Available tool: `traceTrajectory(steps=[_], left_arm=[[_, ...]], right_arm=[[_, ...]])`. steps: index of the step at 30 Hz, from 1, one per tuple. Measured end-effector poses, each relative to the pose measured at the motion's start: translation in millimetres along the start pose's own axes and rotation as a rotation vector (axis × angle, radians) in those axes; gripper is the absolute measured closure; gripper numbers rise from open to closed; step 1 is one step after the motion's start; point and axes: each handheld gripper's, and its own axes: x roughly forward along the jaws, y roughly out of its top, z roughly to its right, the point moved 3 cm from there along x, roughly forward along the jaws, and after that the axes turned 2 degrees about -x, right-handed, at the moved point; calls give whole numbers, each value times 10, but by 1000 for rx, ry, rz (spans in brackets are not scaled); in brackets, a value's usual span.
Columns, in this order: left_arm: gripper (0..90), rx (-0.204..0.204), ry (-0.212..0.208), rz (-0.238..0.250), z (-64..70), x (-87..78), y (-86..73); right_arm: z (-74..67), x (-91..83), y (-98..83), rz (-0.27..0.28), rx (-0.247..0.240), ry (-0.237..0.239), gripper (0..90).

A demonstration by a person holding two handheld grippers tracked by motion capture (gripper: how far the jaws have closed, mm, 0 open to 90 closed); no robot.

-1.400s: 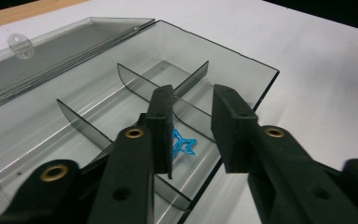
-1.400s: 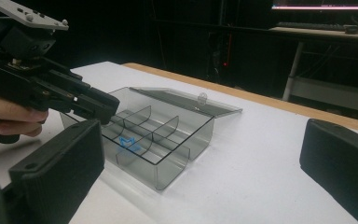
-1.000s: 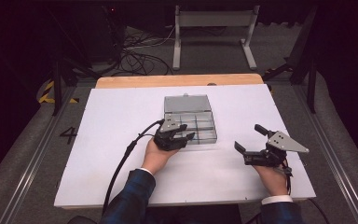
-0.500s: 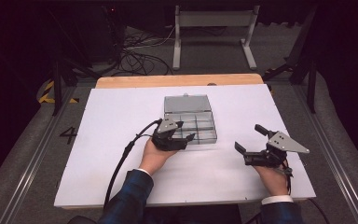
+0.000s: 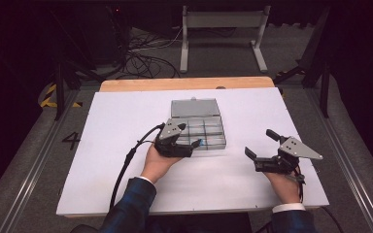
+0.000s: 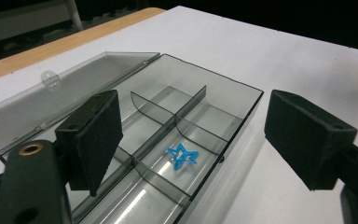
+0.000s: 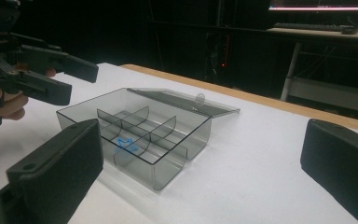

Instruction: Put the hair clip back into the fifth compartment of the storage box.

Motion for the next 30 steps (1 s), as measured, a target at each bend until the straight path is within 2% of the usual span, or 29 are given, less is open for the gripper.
traceTrajectory(steps=[1, 3, 5, 6, 8, 10, 11, 13, 14, 15, 18, 19, 20, 22, 23, 26, 27, 28, 30], left_arm=[[186, -13, -2, 6, 4, -10, -1], [175, -3, 6, 8, -11, -34, -1], [161, -15, 8, 12, -7, -49, -12], [150, 1, 16, 13, -18, -61, -15], [135, -14, 15, 21, -11, -74, -26], [121, -3, 22, 21, -21, -102, -24], [117, -14, 21, 25, -15, -113, -26], [108, 0, 29, 32, -31, -142, -18], [105, -13, 24, 34, -26, -153, -19], [101, -1, 29, 34, -37, -168, -15], [89, -18, 30, 37, -36, -202, -15], [83, -1, 34, 37, -49, -219, -11], [74, -15, 30, 41, -41, -230, -14], [66, -3, 39, 49, -56, -266, -12], [65, -14, 35, 54, -52, -281, -15], [60, -5, 43, 64, -73, -329, -15], [59, -20, 35, 62, -65, -342, -21], [57, -9, 48, 70, -84, -356, -18], [52, -12, 55, 77, -98, -380, -16]], right_arm=[[0, 1, -1, 0, -1, 1, 0], [0, 4, -3, -1, -2, 2, 0], [-1, 6, -4, -1, 1, 2, 0], [0, 6, -4, -1, 1, 2, 0], [0, 6, -5, -1, 1, 1, 0], [0, 8, -6, -2, 1, 1, 0], [-1, 10, -7, -2, 1, 1, 0], [-2, 14, -8, -2, 0, 3, 0], [-2, 15, -8, -3, -1, 3, 0], [-2, 16, -9, -3, -1, 3, 0], [-2, 9, -8, -2, -1, -4, 0], [0, 7, -9, -1, 0, -5, 0], [2, 6, -10, -1, 1, -6, 0], [4, 6, -11, 0, 3, -8, 0], [3, 7, -12, -1, 3, -8, 0], [1, 13, -16, -5, 1, -6, 0], [1, 14, -17, -5, 0, -6, 0], [2, 14, -18, -6, 0, -7, 0], [3, 14, -18, -5, 1, -8, 0]])
